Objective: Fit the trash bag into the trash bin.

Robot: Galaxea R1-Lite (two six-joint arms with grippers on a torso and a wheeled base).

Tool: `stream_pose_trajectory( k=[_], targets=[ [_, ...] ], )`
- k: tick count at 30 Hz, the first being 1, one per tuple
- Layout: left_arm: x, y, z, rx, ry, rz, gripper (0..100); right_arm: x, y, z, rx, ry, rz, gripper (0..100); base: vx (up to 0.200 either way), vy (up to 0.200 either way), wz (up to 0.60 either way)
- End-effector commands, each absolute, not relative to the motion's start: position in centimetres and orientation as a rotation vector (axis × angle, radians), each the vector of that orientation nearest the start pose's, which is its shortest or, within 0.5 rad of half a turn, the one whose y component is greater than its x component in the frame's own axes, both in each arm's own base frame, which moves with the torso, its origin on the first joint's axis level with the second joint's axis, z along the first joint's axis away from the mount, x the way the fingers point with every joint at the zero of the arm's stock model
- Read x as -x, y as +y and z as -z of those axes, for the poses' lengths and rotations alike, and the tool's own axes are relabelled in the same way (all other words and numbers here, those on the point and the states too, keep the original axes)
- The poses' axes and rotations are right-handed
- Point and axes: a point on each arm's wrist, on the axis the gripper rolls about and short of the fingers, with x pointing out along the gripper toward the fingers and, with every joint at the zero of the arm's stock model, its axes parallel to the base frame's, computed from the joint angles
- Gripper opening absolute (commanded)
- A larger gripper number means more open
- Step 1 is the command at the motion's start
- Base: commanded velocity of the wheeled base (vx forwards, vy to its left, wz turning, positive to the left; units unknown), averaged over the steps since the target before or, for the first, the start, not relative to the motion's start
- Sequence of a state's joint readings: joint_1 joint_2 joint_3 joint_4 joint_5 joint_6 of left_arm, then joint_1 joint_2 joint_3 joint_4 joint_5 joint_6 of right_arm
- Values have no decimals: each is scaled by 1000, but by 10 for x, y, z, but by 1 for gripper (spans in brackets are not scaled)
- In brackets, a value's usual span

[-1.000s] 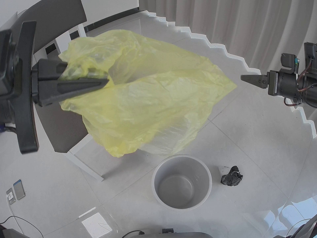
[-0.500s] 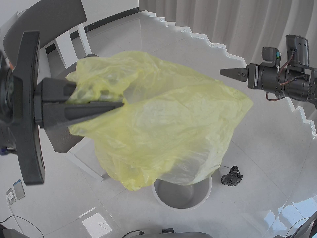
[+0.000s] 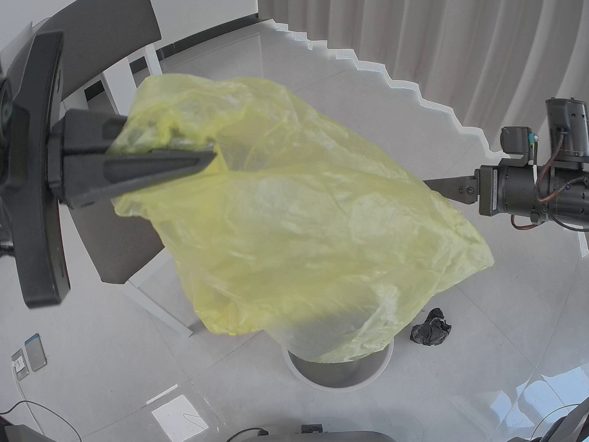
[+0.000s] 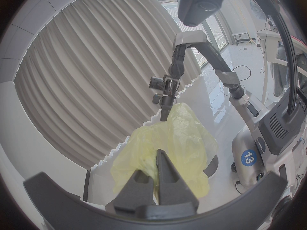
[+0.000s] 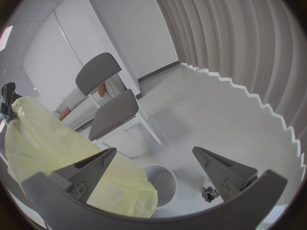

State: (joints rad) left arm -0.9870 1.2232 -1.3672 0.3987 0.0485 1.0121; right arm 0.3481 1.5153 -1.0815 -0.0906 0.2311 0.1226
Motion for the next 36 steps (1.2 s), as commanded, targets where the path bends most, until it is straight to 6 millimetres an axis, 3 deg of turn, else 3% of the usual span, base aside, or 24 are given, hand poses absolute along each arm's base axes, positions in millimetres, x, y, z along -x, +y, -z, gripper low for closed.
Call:
stream_pose_trajectory(
  k=[1,5,10,20,36],
  targets=[
    [-90,-121,-357,-1054,-252,931,0,-213,84,-275,-97,342,-561,100,0,0,0],
    [-91,-117,-362,-1045,-259,901,0,-191,78,-268,-71,365,-570,100,0,0,0],
    [-94,-112,-367,-1035,-264,859,0,-178,74,-258,-42,381,-581,100,0,0,0],
    [-95,-113,-368,-1034,-263,852,0,-152,65,-267,-49,317,-589,100,0,0,0],
    [-97,-110,-371,-1031,-260,829,0,-131,73,-238,-17,393,-687,100,0,0,0]
  ],
)
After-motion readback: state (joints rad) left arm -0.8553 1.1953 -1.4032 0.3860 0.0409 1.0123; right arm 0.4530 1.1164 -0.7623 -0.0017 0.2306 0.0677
